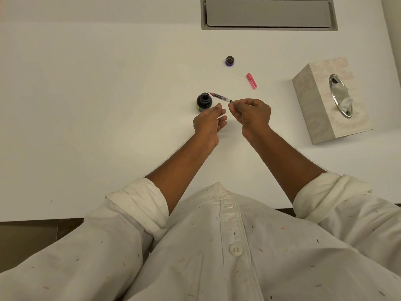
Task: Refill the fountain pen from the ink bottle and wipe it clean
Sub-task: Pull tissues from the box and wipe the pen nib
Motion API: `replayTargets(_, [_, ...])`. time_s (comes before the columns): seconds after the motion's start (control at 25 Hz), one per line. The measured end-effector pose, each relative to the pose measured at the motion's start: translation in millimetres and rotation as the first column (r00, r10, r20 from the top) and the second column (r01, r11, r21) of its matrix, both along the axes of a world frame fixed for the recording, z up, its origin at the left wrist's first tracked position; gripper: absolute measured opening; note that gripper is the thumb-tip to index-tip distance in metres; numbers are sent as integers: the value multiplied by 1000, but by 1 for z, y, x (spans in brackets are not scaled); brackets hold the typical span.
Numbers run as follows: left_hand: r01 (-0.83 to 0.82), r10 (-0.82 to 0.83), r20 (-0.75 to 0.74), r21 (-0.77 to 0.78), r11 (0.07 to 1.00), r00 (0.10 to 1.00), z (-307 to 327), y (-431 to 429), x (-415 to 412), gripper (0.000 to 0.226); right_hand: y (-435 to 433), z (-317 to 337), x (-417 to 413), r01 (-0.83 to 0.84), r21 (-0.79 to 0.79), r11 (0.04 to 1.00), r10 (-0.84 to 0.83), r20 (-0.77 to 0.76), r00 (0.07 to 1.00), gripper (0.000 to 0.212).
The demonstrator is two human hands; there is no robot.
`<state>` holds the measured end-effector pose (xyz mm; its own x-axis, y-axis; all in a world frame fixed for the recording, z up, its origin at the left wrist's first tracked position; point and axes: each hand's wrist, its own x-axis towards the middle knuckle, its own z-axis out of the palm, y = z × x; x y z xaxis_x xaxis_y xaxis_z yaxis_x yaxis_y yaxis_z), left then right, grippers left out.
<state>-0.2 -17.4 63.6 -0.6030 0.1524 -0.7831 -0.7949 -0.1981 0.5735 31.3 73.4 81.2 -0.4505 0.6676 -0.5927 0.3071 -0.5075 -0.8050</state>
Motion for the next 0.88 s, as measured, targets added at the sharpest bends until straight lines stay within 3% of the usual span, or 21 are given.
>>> replayTargets(0.6, [-114,118,-15,162,980,993,12,6,-5,4,-11,6,17,-26,-93,995,16,-115,993,13])
replayTargets(0.88, [-99,112,-73,165,981,991,21,5,-2,3,-12,11,22,15,-243,970,-59,-175,983,13])
